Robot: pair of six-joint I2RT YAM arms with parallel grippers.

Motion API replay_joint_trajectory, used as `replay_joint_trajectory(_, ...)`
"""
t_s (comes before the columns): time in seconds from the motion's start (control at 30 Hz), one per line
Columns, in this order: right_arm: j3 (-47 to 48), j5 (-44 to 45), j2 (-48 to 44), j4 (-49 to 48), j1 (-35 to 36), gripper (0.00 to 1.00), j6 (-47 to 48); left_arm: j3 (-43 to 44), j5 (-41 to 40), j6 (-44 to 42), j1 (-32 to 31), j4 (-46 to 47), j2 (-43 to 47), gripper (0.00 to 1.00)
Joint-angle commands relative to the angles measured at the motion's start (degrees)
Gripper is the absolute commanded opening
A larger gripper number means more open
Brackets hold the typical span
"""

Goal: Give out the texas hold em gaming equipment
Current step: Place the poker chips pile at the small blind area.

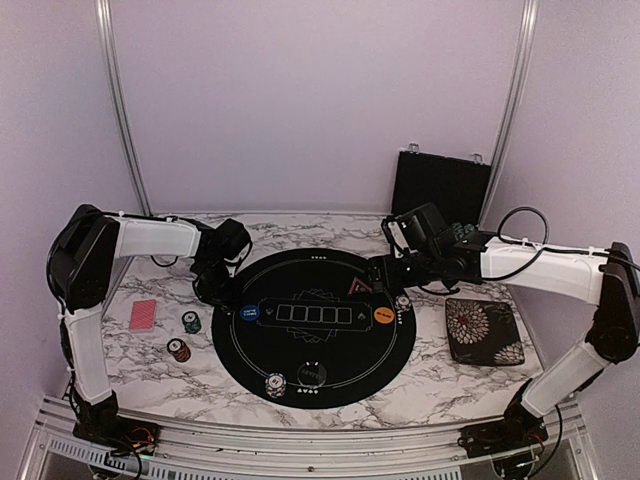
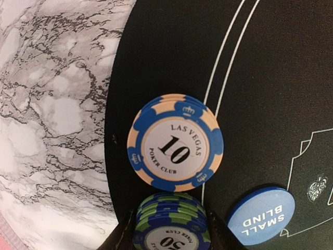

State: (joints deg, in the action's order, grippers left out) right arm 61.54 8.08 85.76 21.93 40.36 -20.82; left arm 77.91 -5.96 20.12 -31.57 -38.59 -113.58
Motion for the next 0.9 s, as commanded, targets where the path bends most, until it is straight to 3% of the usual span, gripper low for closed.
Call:
replay_joint_trajectory(0.0,-0.26,0.87,-2.15,0.39,0.48,0.89,-0.36,-0.77,-1.54,-0.18,-0.41,0.58,-0.77,0.45)
replay_joint_trajectory(0.47,-0.63,0.96,-3.04,0.64,0.44,0.88,-0.62,-0.21,-1.13,-0.84,-0.6,0.22,0.79,0.58)
replay_joint_trajectory(0.87,-0.72,1.05,-3.31,0.4,0.51,0.89,-0.76,0.3,-0.52,-0.11,-0.6,-2.24,7.62,0.61)
